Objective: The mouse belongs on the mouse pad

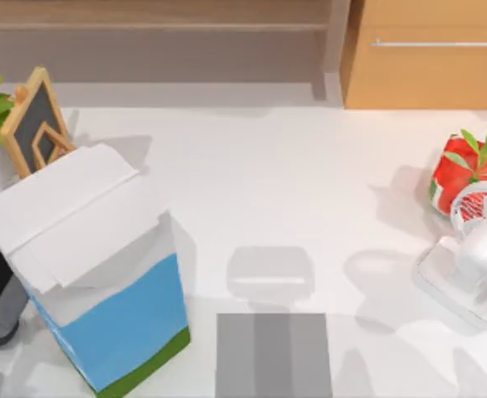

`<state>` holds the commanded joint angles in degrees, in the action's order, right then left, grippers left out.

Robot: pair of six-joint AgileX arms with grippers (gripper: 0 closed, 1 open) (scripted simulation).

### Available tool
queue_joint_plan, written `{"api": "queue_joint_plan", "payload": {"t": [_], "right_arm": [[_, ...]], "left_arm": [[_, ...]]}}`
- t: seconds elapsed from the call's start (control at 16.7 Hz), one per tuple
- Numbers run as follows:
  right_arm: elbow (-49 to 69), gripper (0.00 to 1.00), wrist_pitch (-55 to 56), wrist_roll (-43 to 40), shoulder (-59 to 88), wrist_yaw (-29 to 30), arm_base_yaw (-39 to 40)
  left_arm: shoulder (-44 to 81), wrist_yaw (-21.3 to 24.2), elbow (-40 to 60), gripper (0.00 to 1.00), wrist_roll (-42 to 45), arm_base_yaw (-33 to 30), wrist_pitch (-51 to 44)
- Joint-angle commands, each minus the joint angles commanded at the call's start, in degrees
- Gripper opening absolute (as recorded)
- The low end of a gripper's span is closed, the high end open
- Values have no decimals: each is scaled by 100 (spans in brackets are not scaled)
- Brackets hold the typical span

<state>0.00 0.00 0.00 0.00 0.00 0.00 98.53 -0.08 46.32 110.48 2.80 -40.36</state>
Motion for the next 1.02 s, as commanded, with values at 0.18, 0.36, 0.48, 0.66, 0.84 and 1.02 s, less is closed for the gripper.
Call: {"api": "queue_joint_plan", "payload": {"t": [0.18,0.36,0.48,0.66,0.84,1.02], "right_arm": [[0,100,0,0,0,0,0],[0,100,0,0,0,0,0],[0,100,0,0,0,0,0],[0,100,0,0,0,0,0],[0,100,0,0,0,0,0],[0,100,0,0,0,0,0]], "left_arm": [[-105,3,-227,100,14,4,352],[-125,2,-254,100,13,4,372],[-125,2,-254,92,13,4,372],[-125,2,-254,70,13,4,372],[-125,2,-254,47,13,4,372],[-125,2,-254,25,13,4,372]]}}
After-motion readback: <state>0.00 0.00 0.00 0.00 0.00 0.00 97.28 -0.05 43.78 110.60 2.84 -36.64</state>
